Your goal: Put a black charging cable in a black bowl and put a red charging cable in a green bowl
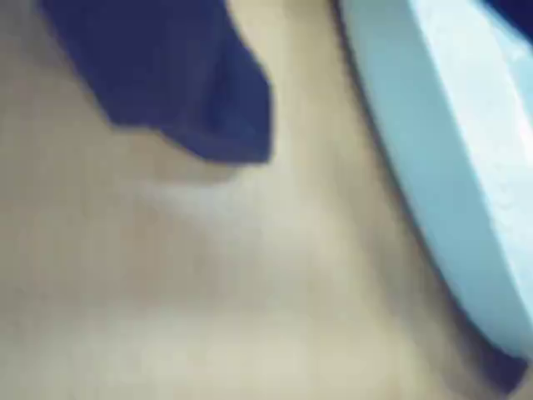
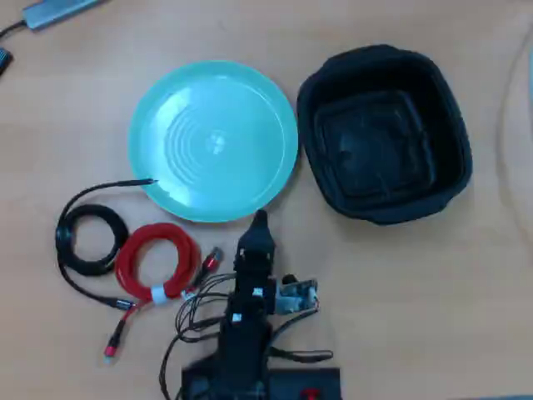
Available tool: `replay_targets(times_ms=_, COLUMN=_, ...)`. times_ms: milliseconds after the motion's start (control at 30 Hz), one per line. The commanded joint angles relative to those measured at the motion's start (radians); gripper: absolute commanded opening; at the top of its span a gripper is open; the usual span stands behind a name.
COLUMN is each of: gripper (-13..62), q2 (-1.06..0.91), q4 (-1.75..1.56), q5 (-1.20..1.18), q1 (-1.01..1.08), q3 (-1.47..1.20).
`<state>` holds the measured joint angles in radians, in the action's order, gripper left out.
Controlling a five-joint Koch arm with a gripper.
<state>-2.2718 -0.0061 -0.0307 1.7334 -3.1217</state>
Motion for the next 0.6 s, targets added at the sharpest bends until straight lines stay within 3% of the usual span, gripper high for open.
replay_targets(times_ms=0, gripper=44.7, q2=-0.055, q4=1.009, q5=0.316, q1=-0.232, q3=0.701)
replay_targets(times_ms=367, gripper=44.7, q2=-0.054, q4=1.017, q5=0.321, q1=-0.239, q3=0.738)
replay_targets(times_ms=567, gripper=44.7, q2=-0.038, q4=1.074, q5=0.324, q1=-0.362, q3=0.857)
